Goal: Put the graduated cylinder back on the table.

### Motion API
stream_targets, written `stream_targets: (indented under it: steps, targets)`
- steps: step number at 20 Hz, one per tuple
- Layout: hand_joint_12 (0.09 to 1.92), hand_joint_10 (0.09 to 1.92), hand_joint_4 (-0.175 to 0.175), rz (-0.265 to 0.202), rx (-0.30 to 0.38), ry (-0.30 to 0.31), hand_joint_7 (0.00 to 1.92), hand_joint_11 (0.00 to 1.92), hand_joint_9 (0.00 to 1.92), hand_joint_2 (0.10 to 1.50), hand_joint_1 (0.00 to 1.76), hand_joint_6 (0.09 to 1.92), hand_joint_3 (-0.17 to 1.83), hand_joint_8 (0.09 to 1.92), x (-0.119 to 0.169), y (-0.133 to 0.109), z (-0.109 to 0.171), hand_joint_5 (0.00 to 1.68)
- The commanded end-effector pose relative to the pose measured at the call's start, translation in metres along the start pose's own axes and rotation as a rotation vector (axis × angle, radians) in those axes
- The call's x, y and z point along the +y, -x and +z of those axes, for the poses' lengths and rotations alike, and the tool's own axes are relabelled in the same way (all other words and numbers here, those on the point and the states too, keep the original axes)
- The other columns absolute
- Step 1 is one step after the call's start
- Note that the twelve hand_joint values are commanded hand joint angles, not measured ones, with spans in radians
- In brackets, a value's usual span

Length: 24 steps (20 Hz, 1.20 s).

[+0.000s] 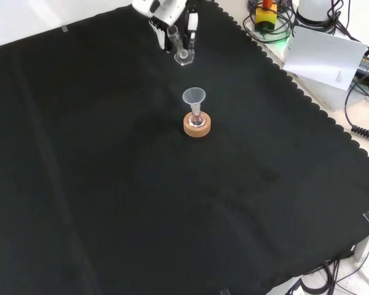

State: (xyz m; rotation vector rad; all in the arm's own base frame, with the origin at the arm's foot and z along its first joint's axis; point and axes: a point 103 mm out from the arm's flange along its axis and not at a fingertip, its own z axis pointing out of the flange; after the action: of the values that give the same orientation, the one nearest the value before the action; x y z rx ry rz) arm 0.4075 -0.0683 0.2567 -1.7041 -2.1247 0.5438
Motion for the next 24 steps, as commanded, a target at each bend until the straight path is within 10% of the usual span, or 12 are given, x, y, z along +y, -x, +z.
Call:
stream_targets:
  steps: [1, 20, 24]
  targets:
    - [0.66, 0.09, -0.175, -0.075, 0.087, 0.090, 1.06, 1.39, 1.53, 1.08, 1.27, 0.92, 0.01, 0.91, 0.012, 0.004, 0.018, 1.02]
    - [0.67, 0.09, -0.175, -0.101, 0.240, 0.361, 1.06, 1.38, 1.53, 1.09, 1.27, 0.92, 0.00, 0.91, 0.047, 0.019, 0.031, 1.02]
    - [0.68, 0.09, -0.086, -0.101, 0.273, 0.422, 1.28, 1.38, 1.53, 1.11, 1.14, 0.98, 0.00, 0.43, 0.056, 0.023, 0.034, 1.00]
